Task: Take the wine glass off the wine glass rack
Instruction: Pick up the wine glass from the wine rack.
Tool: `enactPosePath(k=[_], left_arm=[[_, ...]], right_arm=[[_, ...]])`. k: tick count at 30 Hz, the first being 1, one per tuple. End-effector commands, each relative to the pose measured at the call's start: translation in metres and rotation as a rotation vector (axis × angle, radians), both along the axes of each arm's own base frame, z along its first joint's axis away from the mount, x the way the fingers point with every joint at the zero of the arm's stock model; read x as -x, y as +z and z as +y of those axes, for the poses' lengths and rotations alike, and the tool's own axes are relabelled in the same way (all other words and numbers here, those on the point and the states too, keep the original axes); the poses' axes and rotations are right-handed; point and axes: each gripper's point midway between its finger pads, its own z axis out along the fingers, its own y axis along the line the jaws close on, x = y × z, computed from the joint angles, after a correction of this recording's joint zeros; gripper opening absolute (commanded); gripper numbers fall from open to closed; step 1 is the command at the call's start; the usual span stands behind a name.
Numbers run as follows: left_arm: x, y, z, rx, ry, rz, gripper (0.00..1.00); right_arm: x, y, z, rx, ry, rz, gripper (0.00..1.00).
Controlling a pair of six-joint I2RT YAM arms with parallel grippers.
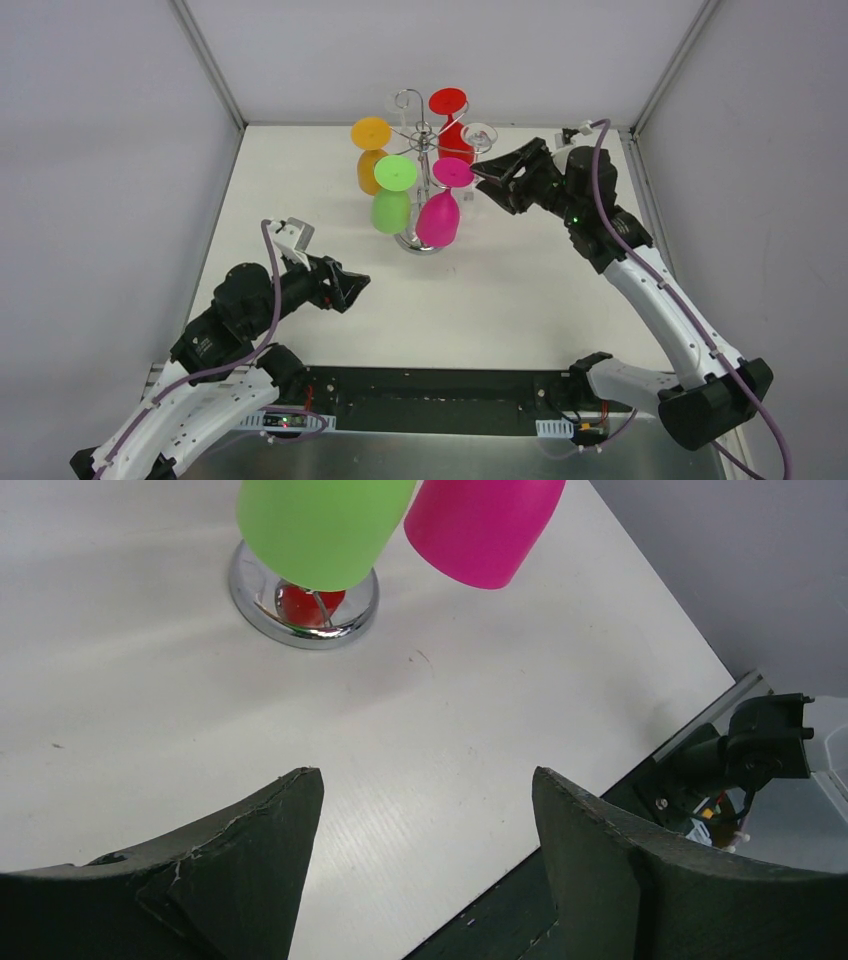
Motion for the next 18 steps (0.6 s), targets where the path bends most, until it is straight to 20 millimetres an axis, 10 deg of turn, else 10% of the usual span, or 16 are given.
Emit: enactPosePath(k=[1,18], left_arm=[[0.001,0.014,-0.001,0.031,-0.015,-0.045,0.79],[0.013,0.008,0.027,-0.024,0.04,-0.076,0.81]], right_arm=[[-0.006,0.01,0.005,-0.036,-0.017,-0.034,0.53],[-0.016,0.0,0.024,-0.072,-0.01,0.002,0.32]])
